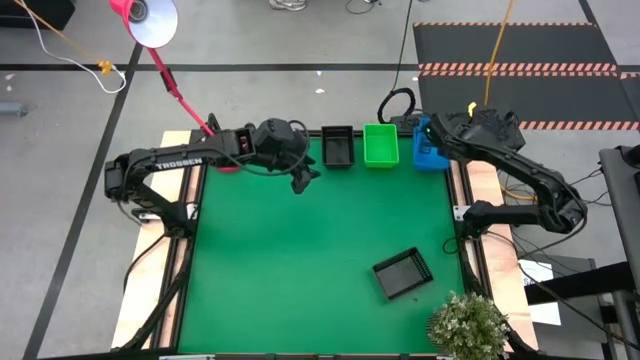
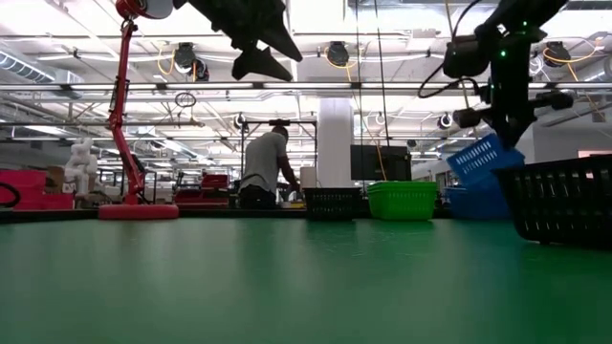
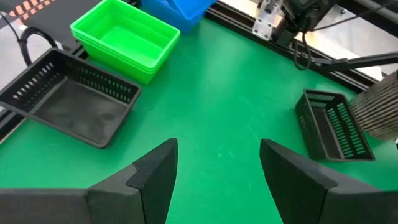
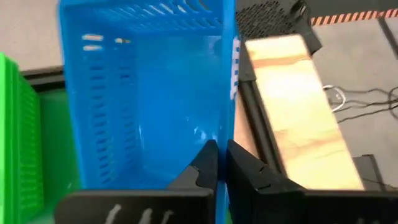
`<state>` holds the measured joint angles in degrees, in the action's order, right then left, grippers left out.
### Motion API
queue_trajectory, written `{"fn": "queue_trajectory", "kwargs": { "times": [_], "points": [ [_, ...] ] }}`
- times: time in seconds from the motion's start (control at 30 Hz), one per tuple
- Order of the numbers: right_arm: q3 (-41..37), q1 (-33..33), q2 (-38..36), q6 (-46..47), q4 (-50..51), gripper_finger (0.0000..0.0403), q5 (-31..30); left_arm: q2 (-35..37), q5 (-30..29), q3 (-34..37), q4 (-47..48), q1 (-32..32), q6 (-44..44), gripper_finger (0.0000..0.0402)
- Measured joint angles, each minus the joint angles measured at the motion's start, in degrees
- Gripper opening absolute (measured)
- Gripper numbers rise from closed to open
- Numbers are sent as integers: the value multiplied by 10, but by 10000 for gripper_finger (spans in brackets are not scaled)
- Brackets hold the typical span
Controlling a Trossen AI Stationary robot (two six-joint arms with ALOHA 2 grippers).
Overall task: Stack baskets by color
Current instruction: Stack the blue bin on the stacked blue bin
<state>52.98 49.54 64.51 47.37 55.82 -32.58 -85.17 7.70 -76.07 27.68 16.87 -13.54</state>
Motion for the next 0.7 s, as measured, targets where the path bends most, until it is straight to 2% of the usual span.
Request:
{"fn": "queue_trajectory", "kwargs": {
  "times": [0.27,0.7],
  "points": [
    [-31,0,0,-1,-52,8,20,0,0,0,-1,17,-4,227],
    [-77,38,0,9,-77,15,55,0,4,0,-7,35,-5,227]
  ]
}}
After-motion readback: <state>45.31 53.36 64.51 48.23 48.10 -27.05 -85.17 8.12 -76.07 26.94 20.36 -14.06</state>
